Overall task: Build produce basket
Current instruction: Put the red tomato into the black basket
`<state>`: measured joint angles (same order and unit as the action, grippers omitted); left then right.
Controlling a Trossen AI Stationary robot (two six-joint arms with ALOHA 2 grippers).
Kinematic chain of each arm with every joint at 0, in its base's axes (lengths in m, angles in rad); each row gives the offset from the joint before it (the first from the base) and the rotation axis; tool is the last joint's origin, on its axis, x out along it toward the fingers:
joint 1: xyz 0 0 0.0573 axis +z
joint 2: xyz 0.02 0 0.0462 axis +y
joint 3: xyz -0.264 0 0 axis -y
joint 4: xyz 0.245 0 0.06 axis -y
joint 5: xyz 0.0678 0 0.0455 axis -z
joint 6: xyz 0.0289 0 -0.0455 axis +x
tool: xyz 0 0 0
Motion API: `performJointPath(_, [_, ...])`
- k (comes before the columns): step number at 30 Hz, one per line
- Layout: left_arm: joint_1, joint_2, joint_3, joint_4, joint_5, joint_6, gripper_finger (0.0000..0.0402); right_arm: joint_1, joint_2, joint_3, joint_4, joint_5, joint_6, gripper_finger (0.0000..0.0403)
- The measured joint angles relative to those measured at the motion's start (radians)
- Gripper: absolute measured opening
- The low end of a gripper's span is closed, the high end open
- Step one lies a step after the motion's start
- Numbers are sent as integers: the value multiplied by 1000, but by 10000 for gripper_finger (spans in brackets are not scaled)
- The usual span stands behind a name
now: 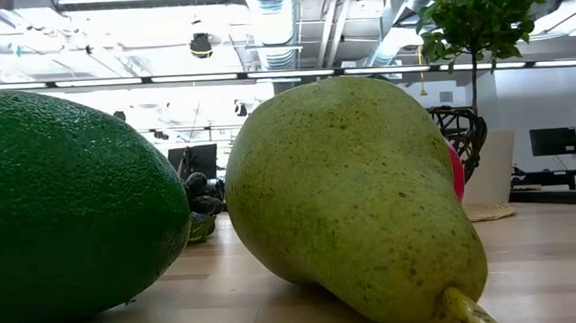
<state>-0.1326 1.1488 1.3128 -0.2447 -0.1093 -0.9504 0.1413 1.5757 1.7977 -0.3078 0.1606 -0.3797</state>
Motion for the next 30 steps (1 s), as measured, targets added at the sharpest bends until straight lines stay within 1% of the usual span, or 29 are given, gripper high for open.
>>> performJointPath(3, [0,-1,0,30,0,0,203,3,0,0,10,48,-48,376])
performJointPath(6, [0,-1,0,36,1,-1,203,14,0,0,42,51,-70,381])
performJointPath(10, [0,-1,0,30,5,-5,203,17,0,0,14,47,-43,390])
performJointPath(15, [0,-1,0,28,8,-9,203,14,18,1,13,61,-64,399])
performJointPath(24, [0,-2,0,70,19,-4,203,2,19,0,25,59,-71,398])
performJointPath(30, [0,-2,0,81,24,-4,203,-6,19,0,35,58,-74,391])
